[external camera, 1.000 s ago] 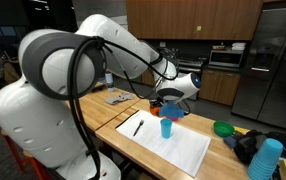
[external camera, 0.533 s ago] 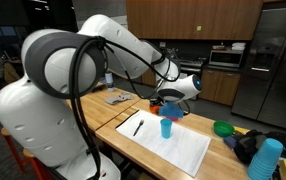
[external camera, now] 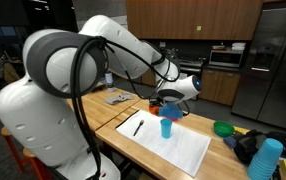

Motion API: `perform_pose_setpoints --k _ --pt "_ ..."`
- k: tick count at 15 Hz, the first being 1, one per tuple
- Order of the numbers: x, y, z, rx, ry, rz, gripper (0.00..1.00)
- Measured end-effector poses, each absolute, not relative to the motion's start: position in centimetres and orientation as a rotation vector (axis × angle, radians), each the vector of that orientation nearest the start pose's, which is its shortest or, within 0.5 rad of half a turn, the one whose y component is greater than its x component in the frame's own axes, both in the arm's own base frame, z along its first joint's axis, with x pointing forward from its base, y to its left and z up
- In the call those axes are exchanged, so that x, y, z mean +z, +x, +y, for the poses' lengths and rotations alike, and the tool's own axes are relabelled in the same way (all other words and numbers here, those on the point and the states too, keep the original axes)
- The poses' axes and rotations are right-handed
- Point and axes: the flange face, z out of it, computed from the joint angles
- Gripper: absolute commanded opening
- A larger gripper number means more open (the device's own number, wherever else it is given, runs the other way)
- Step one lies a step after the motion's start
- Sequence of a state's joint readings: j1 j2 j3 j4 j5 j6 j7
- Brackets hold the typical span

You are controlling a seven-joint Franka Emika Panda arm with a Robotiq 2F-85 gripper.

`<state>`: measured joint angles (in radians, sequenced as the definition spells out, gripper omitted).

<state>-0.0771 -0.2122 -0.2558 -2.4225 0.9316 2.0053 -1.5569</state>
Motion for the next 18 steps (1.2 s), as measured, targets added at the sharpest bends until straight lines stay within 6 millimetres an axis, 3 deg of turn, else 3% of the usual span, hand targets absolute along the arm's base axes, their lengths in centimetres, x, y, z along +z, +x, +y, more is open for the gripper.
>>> perform_pose_setpoints --k 18 --pt "38.62 43.82 -9.72 -0.691 -2.228 -0.840 0.01"
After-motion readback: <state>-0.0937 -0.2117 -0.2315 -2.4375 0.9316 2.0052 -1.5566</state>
